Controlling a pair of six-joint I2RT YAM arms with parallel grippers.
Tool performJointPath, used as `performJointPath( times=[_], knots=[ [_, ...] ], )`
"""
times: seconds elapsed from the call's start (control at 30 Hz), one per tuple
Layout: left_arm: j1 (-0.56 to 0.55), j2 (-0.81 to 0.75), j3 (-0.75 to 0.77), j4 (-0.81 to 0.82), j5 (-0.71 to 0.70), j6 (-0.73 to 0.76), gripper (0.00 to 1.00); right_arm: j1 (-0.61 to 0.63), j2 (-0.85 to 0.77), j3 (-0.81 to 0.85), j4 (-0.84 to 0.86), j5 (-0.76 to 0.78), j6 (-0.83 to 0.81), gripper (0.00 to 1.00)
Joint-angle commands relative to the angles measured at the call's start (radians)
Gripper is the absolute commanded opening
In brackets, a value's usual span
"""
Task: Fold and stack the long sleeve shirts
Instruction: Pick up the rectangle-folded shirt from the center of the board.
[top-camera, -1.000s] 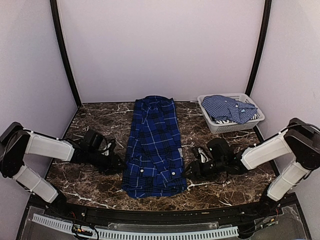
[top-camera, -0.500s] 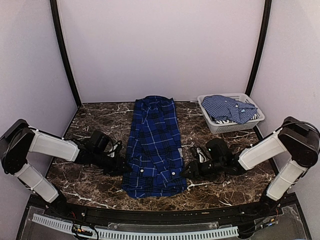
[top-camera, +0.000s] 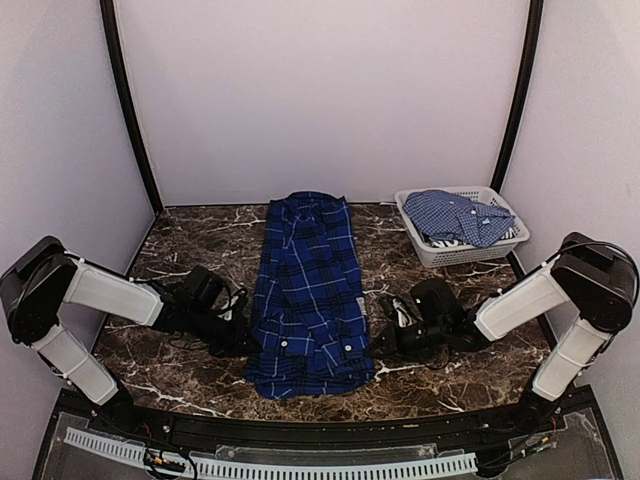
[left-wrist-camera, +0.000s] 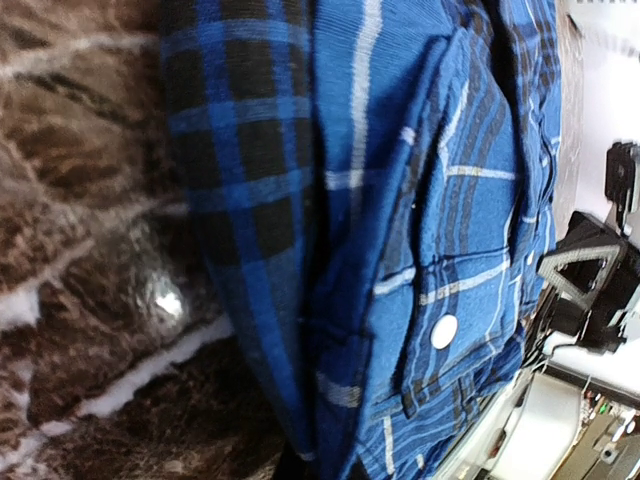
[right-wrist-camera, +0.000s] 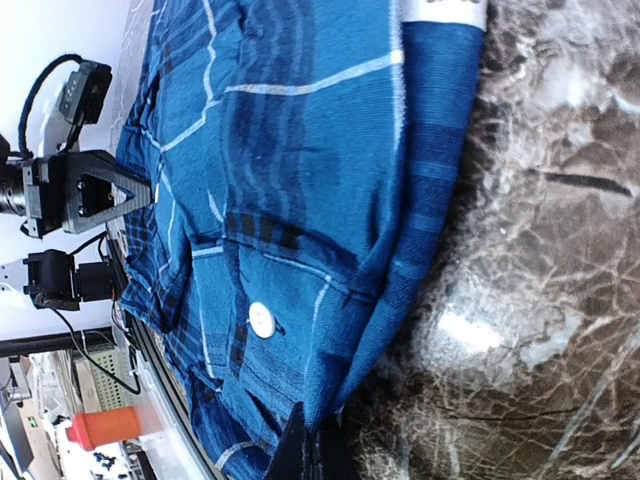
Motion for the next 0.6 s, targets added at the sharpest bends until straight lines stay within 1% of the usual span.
performJointPath(
  times=[0.0, 0.27, 0.43, 0.57],
  knots=[
    [-0.022, -0.043, -0.047, -0.001, 0.032, -0.016, 0.01, 0.014, -0.027, -0.021, 0.033, -0.013, 0.009, 0.0],
    [-0.061, -0.199, -0.134, -0.013, 0.069, -0.067, 0.0, 0.077, -0.147, -0.048, -0.012, -0.002, 0.043, 0.0],
    [-0.064, -0.277, -0.14, -0.025, 0.1, -0.094, 0.0, 0.088, -0.22, -0.023, -0.064, 0.017, 0.052, 0.0],
    [-0.06, -0.307, -0.126, 0.013, 0.129, -0.157, 0.0, 0.087, -0.239, 0.024, -0.09, 0.022, 0.058, 0.0]
  ],
)
